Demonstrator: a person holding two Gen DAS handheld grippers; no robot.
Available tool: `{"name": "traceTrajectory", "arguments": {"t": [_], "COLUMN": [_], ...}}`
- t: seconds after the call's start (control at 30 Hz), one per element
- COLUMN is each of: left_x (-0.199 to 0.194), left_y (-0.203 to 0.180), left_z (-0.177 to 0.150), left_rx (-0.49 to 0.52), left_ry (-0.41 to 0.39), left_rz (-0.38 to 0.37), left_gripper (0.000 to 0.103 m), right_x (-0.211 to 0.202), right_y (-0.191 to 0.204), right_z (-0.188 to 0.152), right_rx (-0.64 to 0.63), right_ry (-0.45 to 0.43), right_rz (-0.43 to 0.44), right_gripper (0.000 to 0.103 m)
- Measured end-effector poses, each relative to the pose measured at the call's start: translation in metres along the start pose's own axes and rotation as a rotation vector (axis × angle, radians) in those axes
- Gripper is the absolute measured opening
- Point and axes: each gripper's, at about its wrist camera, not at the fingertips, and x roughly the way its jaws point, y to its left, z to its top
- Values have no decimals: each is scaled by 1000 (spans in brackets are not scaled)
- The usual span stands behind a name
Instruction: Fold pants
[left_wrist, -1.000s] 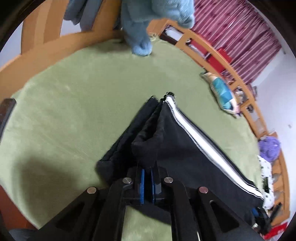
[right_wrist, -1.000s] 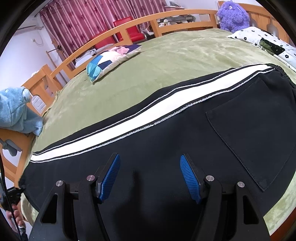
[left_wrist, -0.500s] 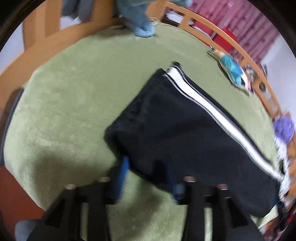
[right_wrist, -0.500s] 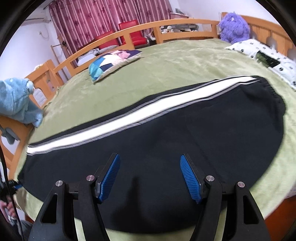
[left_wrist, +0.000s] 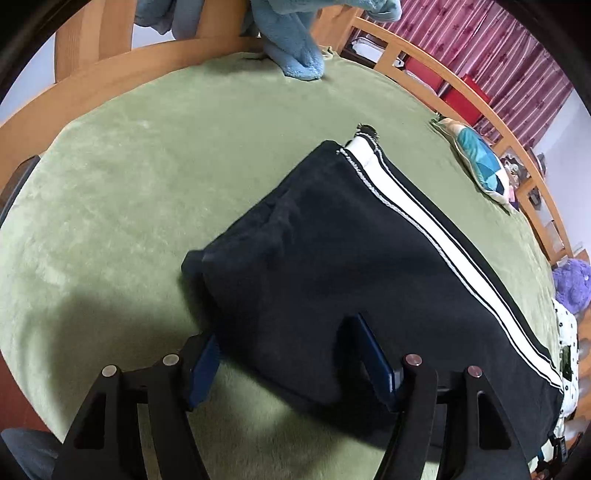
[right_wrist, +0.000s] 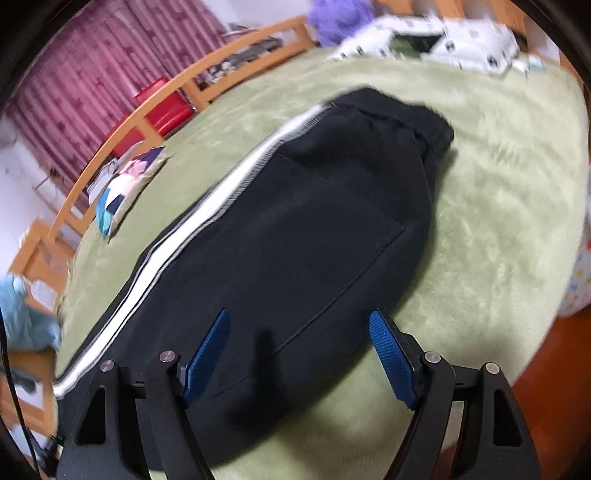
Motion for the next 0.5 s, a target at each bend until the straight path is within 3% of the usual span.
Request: {"name": "traceTrajectory", "arguments": {"t": [0.07,0.1,0.13,0.17,0.2,0.23,0.27,0.33,0.5], "left_x": [3,4,7,8,9,9,9,7,14], "left_y": [-1,0,1,3,3,4,6,14,33], "left_z": [3,5,7,9,10,12,13,15,20], "left_rx": [3,1,-8,-12,-14,-15,-17,-40,-147], "left_ry": [-7,-9,-12,-13,-16,-27,-39,-44,-16], "left_rz": [10,17,16,15,15,20,41,11,-86], "left_gripper": [67,67,67,67,67,59,40,30,39], "right_x": [14,19,24,27,29,29,27,23,-2], "right_y": [-6,-8,-10,-9,-10,-11,-14,-13,14], "right_z": [5,6,7,7,9,11,11,11,-3], "right_rx": [8,14,12,1,-3,15,50,75,-21], "right_ry": [1,-11,-18,-19,-18,-13,-9,-2,-28], "right_rz": [-30,-50,-74,-96,-114,-106,-99,-113,-217], "right_gripper": [76,63,40,32,29,29,30,40,54]}}
